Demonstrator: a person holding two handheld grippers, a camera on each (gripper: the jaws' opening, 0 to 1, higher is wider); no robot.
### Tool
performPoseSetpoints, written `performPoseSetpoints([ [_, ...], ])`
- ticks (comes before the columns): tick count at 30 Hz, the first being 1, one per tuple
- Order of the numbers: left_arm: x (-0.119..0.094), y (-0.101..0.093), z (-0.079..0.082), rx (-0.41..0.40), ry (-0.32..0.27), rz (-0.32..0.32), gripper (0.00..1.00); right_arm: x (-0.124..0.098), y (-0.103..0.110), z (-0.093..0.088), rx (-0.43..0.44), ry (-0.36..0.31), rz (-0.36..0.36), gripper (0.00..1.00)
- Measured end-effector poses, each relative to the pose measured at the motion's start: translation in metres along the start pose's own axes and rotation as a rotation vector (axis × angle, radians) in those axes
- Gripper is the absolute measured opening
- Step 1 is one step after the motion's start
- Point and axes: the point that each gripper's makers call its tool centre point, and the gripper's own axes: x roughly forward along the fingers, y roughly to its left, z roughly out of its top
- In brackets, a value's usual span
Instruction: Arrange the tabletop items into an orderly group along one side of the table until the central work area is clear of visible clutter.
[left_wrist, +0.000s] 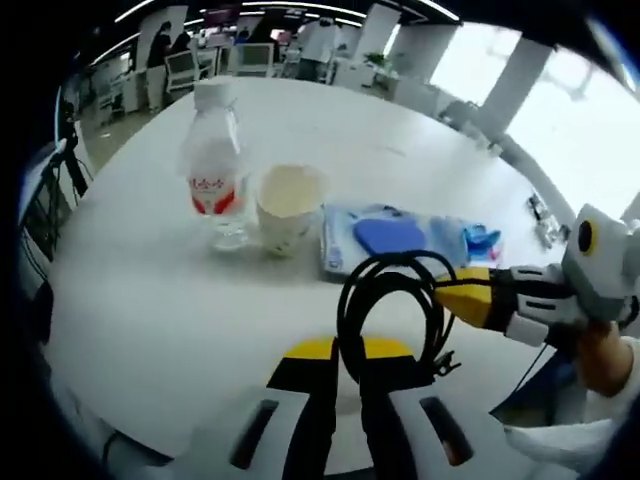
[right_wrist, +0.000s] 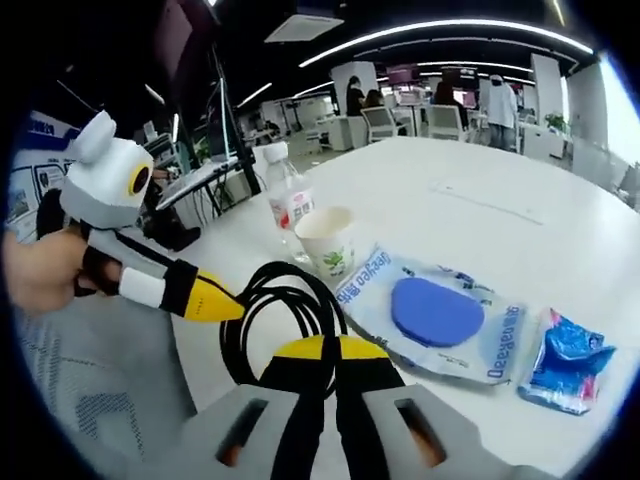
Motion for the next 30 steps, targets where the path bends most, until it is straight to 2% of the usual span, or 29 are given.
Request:
performPoseSetpoints([
  [6,0.008,-0.027,0.005,0.024,0.006,-0.029,0.02,-0.017,-0.021,0.004,0.006,-0.014,-0.037,0.00],
  [10,0.015,-0.046,0.007,0.047,0.015,-0.057,0.02,-0.033,-0.039,-0.001,0.031,-0.022,-0.064,0.00],
  [21,0.029,-0.087,0.011,0.120,0.046,-0.098,0.02,-0.060,-0.068,-0.008,0.081,-0.045,-0.121,0.00],
  [30,0.041,-0.119,0.003,0.167,0.084,-0.141,0.02,-0.085,-0.093,-0.021,0.124,-0.053,-0.177,0.00],
])
